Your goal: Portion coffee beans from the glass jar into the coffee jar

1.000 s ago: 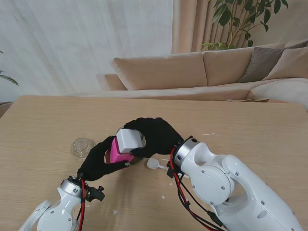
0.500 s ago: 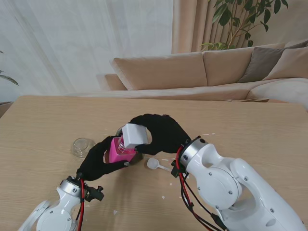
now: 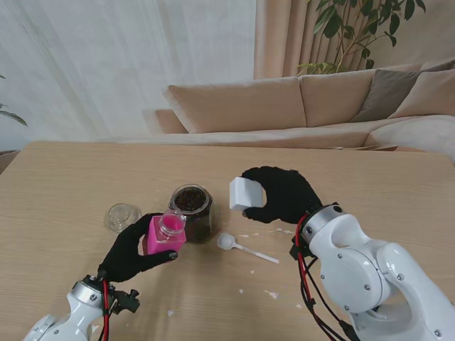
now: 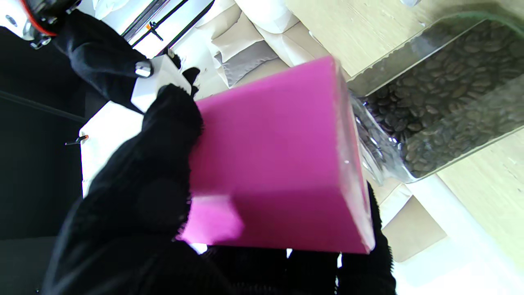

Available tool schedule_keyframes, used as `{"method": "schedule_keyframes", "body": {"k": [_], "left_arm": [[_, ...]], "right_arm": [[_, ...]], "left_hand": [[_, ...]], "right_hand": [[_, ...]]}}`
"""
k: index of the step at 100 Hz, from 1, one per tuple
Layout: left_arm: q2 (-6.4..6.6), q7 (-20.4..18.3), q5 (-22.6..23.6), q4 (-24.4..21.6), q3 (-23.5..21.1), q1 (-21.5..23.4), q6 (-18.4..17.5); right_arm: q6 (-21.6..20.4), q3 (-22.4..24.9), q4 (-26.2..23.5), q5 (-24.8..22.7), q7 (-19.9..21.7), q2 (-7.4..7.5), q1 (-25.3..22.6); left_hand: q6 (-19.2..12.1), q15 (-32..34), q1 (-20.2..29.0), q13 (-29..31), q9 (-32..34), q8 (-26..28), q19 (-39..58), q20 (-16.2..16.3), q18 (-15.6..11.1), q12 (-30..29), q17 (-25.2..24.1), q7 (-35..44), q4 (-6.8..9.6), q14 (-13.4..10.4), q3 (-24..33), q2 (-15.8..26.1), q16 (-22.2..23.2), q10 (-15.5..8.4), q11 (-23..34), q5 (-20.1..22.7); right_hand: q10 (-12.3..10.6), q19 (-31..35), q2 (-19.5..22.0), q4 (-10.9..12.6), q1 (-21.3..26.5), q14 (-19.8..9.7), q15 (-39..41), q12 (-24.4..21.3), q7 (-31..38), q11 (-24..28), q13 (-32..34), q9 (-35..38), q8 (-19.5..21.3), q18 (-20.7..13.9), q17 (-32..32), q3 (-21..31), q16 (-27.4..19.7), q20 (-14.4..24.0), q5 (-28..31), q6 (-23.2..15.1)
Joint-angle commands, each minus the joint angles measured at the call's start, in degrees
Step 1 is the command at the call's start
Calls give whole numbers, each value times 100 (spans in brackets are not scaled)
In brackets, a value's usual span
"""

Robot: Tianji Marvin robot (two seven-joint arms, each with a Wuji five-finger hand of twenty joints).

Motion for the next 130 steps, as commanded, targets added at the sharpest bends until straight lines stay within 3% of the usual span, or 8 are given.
{"method": "schedule_keyframes", "body": {"k": [1,33,55,108,116,130], "left_arm": [[-3,-124,-81,43,-23,139,-34],[-38,61,59,219,-24,273,-61],[-53,84,-31,417,95,137,74],[-24,-15,-27,567,179,17,16],[-19,-32,-35,577,182,8,-11],[-23,-17,-30,604,182,-4,-46]], "right_arm": [[125,93,99,-68,102,55,-147],[507,808,445,-878,585,93,-698],[716,1031,950,-1402,728,91,-771],[1132,770,2337,-2008,844,133,-361],[1138,680,2525,-2058,760,135,-296],[1175,506,2833,-1865,486,142,-195]], "left_hand": [[-699,-40,730,-68,159,305,-32,-60,-56,206,-65,790,163,-73,1090,716,77,-544,706,260],[-687,-39,711,-99,130,309,-37,-48,-52,192,-97,772,156,-54,1083,727,87,-523,737,253],[-684,-47,696,-137,87,310,-52,-43,-63,179,-130,768,156,-61,1093,737,89,-518,766,236],[-692,-61,695,-141,55,308,-80,-35,-68,149,-127,777,164,-72,1066,743,86,-525,804,224],[-687,-65,693,-149,40,302,-84,-34,-74,143,-131,768,163,-82,1066,756,86,-534,798,213],[-682,-66,694,-145,48,303,-85,-30,-70,138,-128,772,164,-73,1072,746,86,-527,803,220]], "right_hand": [[-120,101,588,144,528,-174,56,78,856,130,56,98,-90,-19,33,707,-73,11,519,-293],[-115,126,623,140,485,-167,85,90,836,153,44,55,-73,-43,38,695,-63,12,482,-296],[-134,137,645,144,452,-174,104,95,820,174,27,18,-55,-51,30,685,-59,7,453,-309],[-167,145,773,182,242,-226,136,131,635,267,-74,-168,28,-99,0,634,-61,-25,302,-340],[-182,140,872,320,150,-261,168,175,265,329,-175,-349,372,-129,-36,526,-62,-56,228,-483],[-198,97,859,342,91,-277,142,203,98,318,-326,-551,422,-131,-121,422,-68,-65,38,-913]]}}
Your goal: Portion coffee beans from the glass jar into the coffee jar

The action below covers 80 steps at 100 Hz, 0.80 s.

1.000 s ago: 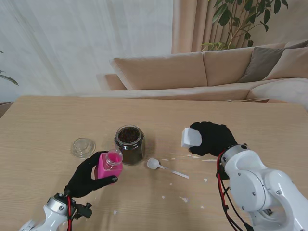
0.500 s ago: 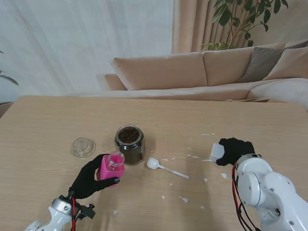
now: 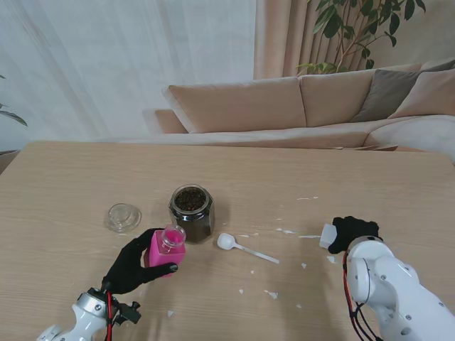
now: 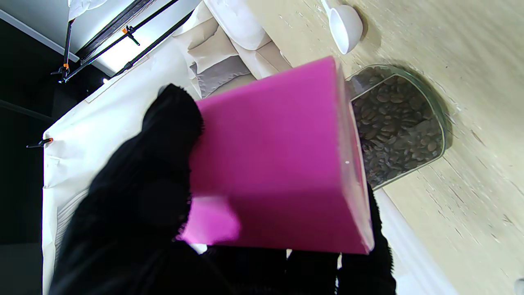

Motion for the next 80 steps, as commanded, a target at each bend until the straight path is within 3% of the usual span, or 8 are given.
{"method": "schedule_keyframes", "body": {"k": [1,30,52,64,74,80], "left_arm": [[-25,-79,3,-12,13,21,-42],[-23,-102,-37,-20,-26,43,-96],[-26,-94,-43,-19,-62,60,-150],[-25,-100,-51,-8,-62,50,-156],[-24,-113,-61,-21,-68,58,-140],[-29,-93,-53,-12,-65,50,-143]], "right_arm": [[13,-75,113,60,99,-15,0],[115,-382,468,151,-51,3,157],[88,-387,379,-69,277,24,151],[4,-313,255,-316,537,28,103],[-51,-238,128,-403,637,22,42],[-122,-176,37,-489,709,17,-2]], "left_hand": [[-687,-30,695,-130,151,304,-67,-30,-69,142,-60,773,164,-77,1070,746,85,-523,655,228],[-684,-27,695,-128,152,302,-72,-27,-71,142,-60,772,162,-76,1074,745,88,-523,660,222],[-689,-27,678,-121,148,303,-72,-25,-74,141,-53,772,162,-90,1081,745,87,-525,662,219],[-689,-32,676,-129,142,303,-77,-26,-74,138,-56,769,163,-88,1095,742,85,-522,661,215],[-690,-31,674,-122,143,304,-78,-26,-71,139,-57,769,164,-88,1103,737,85,-522,668,212],[-687,-36,669,-128,136,305,-78,-25,-68,134,-55,770,165,-81,1108,736,83,-524,664,213]], "right_hand": [[-27,91,684,342,110,-116,53,83,302,107,-192,-198,108,-46,-81,416,-69,-41,197,-780],[-53,-3,612,274,-9,-58,-29,86,65,-5,-497,-652,104,-94,-248,240,-92,-54,-326,-1246],[-71,-203,213,91,-362,49,-265,-141,-989,-442,-947,-1587,-358,-161,-495,-102,-165,-83,-1586,-984],[-58,-472,46,-79,-730,102,-553,-765,-1701,-1453,-1149,-1657,-553,-171,-648,-317,-257,-134,-2108,-799],[-84,-716,15,-185,-1000,105,-807,-848,-2587,-1950,-1277,-1666,-403,-143,-802,-408,-365,-180,-1976,-749],[-104,-1221,143,-252,-1179,72,-1272,-971,-2994,-2299,-1375,-1684,-318,-77,-972,-673,-645,-415,-1876,-718]]}}
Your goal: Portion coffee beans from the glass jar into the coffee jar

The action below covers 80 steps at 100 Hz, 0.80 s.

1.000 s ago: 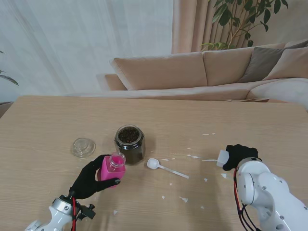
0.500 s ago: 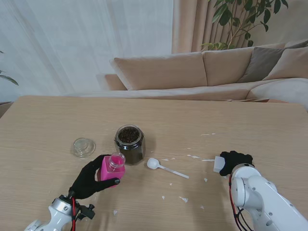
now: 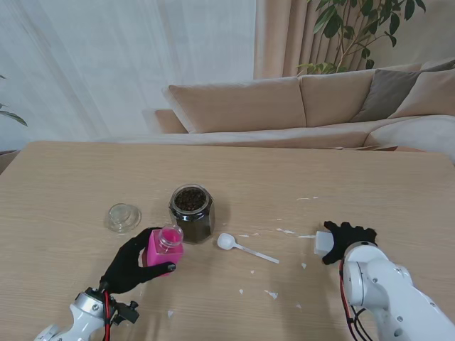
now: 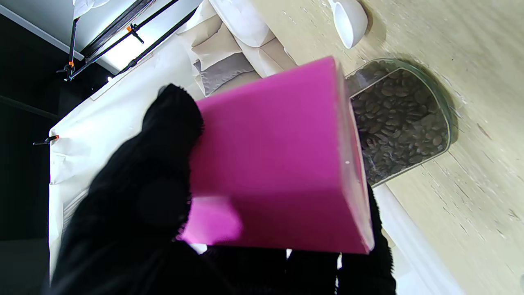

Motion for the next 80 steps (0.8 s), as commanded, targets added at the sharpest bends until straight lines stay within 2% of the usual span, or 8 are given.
{"method": "schedule_keyframes", "body": {"k": [1,11,18,30,50,52,55,80], "left_arm": [[-28,-75,-4,-29,-2,42,-14],[-25,-93,-16,-40,-14,49,1],[-31,-72,-4,-35,-22,50,-16],[-27,-95,-35,-56,-28,61,0],[-17,-165,-120,-68,-45,82,15],[-15,-172,-128,-68,-54,86,10],[-15,-180,-136,-64,-70,92,-6],[-10,-286,-367,-89,-179,155,-79]], "right_arm": [[-95,44,-158,-79,140,-7,-86],[-144,125,-339,40,85,-16,-168],[-275,170,-474,195,-138,-30,-240],[-424,89,-620,720,-619,-58,-239],[-636,-461,-570,1316,-1066,-86,135],[-647,-535,-549,1364,-1090,-87,184],[-663,-643,-510,1434,-1133,-89,255],[-679,-1532,-87,1842,-1480,-119,742]], "left_hand": [[-687,-34,665,-129,130,304,-31,-26,-70,133,-57,767,164,-91,1105,738,82,-533,661,209],[-687,-37,655,-137,129,301,-33,-26,-64,131,-58,762,161,-95,1107,740,82,-531,666,208],[-693,-33,651,-118,141,305,-30,-24,-66,128,-52,768,161,-91,1115,727,82,-524,672,222],[-695,-40,641,-137,120,305,-37,-25,-72,124,-61,762,156,-89,1113,740,81,-530,672,208],[-691,-43,647,-142,116,303,-47,-26,-74,117,-73,757,154,-89,1114,745,81,-523,676,213],[-694,-42,646,-139,114,303,-46,-25,-81,117,-69,755,153,-99,1111,749,81,-529,676,209],[-692,-42,647,-139,116,306,-45,-25,-83,118,-66,760,152,-94,1108,742,81,-524,678,217],[-683,-50,669,-139,133,304,-57,-25,-69,117,-71,756,155,-82,1098,744,78,-507,678,226]], "right_hand": [[-27,-433,14,-147,-301,65,-352,-127,-394,-322,-242,-225,87,85,-212,-259,-268,-226,11,184],[-98,-1576,156,-137,-520,-152,-1173,-218,-395,-538,-380,-219,42,130,-484,-377,-834,-922,16,167],[-178,-1849,336,-110,-635,-334,-1384,-172,-247,-369,-302,-187,226,87,-505,-346,-982,-1095,12,149],[-314,-1813,576,28,-117,-384,-1278,21,340,582,177,-56,341,97,-246,-507,-958,-1095,208,258],[-272,-1672,560,115,189,-405,-1144,2,784,890,429,388,307,91,-82,-363,-926,-1061,919,518],[-260,-1627,538,94,153,-402,-1106,-122,1057,965,424,407,-53,94,-86,-253,-956,-1128,930,531],[-221,-1597,521,97,169,-409,-1085,-149,1178,1007,436,463,-158,93,-80,-212,-960,-1141,1024,565],[-72,-1398,513,154,259,-377,-885,-44,1607,1139,465,667,-231,48,-30,10,-859,-1087,1867,584]]}}
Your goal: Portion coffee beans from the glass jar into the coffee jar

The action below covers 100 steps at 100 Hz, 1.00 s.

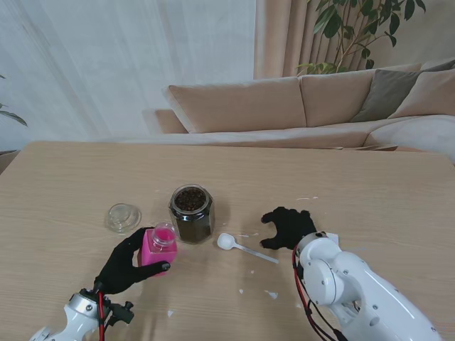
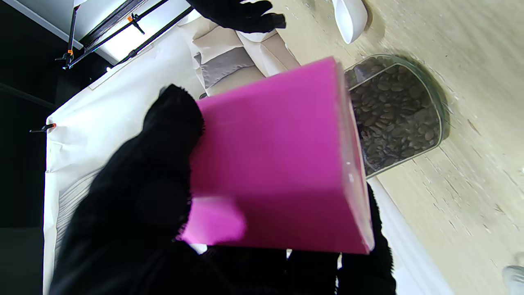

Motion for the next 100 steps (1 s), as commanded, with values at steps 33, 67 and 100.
{"method": "schedule_keyframes", "body": {"k": [33,67,100], "left_arm": [[-19,-142,-220,1,-100,42,-88],[-28,-127,-276,17,-138,24,-145],[-27,-124,-250,26,-133,12,-144]], "right_arm": [[107,-802,534,387,-446,-191,336],[-61,-1127,916,606,-674,-244,603],[-385,-1357,1342,803,-1056,-331,845]], "left_hand": [[-689,-52,697,-145,138,305,-57,-23,-69,127,-74,757,159,-91,1021,762,81,-510,667,221],[-680,-56,720,-148,150,307,-63,-23,-73,144,-79,764,164,-85,1001,762,80,-521,657,225],[-680,-56,716,-142,151,307,-63,-21,-76,149,-77,762,168,-88,993,764,80,-529,646,225]], "right_hand": [[159,379,-14,145,252,-42,412,182,460,313,134,302,-129,1,66,423,212,69,490,36],[190,609,-324,84,403,7,729,370,995,549,203,509,-3,-17,111,769,364,107,994,-279],[100,822,-1034,-215,703,37,982,551,1698,712,333,760,178,-33,160,1211,482,176,1394,-1177]]}}
